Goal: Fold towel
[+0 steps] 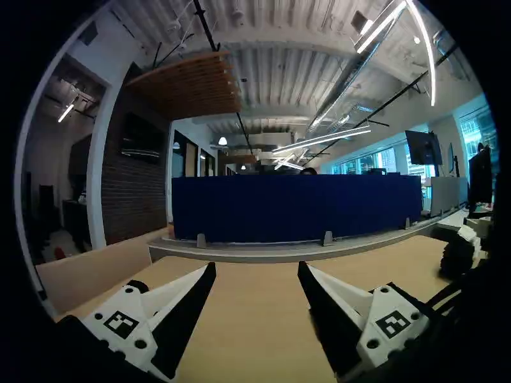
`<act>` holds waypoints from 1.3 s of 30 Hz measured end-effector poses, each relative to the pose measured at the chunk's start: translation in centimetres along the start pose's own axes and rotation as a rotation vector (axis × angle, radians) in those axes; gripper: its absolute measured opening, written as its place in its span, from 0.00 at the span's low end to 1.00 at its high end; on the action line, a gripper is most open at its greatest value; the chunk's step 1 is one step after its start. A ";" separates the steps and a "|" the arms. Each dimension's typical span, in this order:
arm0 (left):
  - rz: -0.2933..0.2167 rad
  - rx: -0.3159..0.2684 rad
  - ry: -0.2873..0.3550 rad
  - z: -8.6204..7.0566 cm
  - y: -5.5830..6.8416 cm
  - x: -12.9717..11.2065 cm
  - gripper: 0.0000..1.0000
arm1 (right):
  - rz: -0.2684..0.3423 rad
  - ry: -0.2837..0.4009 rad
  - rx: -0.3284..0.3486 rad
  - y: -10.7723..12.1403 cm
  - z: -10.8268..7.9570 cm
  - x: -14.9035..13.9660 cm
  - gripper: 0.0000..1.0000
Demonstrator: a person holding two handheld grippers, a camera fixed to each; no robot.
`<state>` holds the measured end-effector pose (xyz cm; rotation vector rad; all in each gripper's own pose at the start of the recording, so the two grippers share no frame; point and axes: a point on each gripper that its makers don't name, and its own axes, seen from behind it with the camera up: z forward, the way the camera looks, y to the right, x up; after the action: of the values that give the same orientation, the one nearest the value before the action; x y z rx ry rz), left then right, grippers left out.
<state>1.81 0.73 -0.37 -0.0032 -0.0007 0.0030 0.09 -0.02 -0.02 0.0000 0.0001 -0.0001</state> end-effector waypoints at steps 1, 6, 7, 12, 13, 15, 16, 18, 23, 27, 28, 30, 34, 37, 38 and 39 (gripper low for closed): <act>0.001 -0.003 -0.002 -0.1 0.2 0.6 0.96 | -0.001 0.001 0.000 -0.1 -0.1 0.7 1.00; 0.007 -0.018 -0.019 -0.6 1.2 3.4 0.95 | -0.004 0.004 0.001 -0.4 -0.8 4.4 1.00; 0.008 -0.021 -0.021 -0.7 1.3 3.9 0.95 | -0.003 0.005 0.000 -0.4 -0.9 5.0 1.00; 0.020 -0.031 -0.032 -1.1 1.9 5.8 0.95 | 0.004 0.011 -0.006 -0.1 -1.3 7.6 1.00; 0.021 -0.033 -0.034 -1.1 2.0 6.1 0.95 | 0.005 0.009 -0.008 0.0 -1.3 7.9 1.00; 0.024 -0.039 -0.040 -1.1 2.2 6.5 0.95 | 0.009 0.005 -0.010 0.1 -1.3 8.4 1.00; 0.025 -0.043 -0.042 -1.1 2.4 6.6 0.95 | 0.012 0.004 -0.009 0.1 -1.3 8.5 1.00; 0.028 -0.051 -0.047 -1.1 2.7 6.9 0.95 | 0.016 0.002 -0.006 0.0 -1.3 8.9 1.00; 0.041 -0.082 -0.073 -1.2 3.6 7.0 0.95 | 0.005 -0.020 0.021 -0.6 -1.1 8.9 1.00; 0.059 -0.112 -0.098 -1.2 4.2 7.1 0.95 | -0.014 -0.052 0.062 -1.3 -0.8 8.8 1.00; 0.062 -0.122 -0.105 -1.2 4.4 7.0 0.95 | -0.020 -0.062 0.076 -1.6 -0.7 8.7 1.00; 0.069 -0.145 -0.122 -1.2 4.7 7.0 0.95 | -0.032 -0.084 0.107 -2.4 -0.6 8.5 1.00; 0.080 -0.196 -0.166 -1.2 5.5 6.4 0.95 | -0.070 -0.144 0.185 -4.2 -0.7 7.7 1.00; 0.099 -0.234 -0.197 -1.4 6.0 5.9 0.95 | -0.100 -0.195 0.245 -5.6 -0.9 6.9 1.00; 0.108 -0.246 -0.206 -1.5 6.1 5.7 0.95 | -0.109 -0.209 0.261 -6.0 -1.0 6.6 1.00; 0.117 -0.259 -0.216 -1.6 6.3 5.5 0.95 | -0.119 -0.225 0.280 -6.4 -1.1 6.4 1.00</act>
<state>7.25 7.00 -1.94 -0.2616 -0.2168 0.1198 6.46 -6.43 -1.11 0.2801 -0.2251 -0.1187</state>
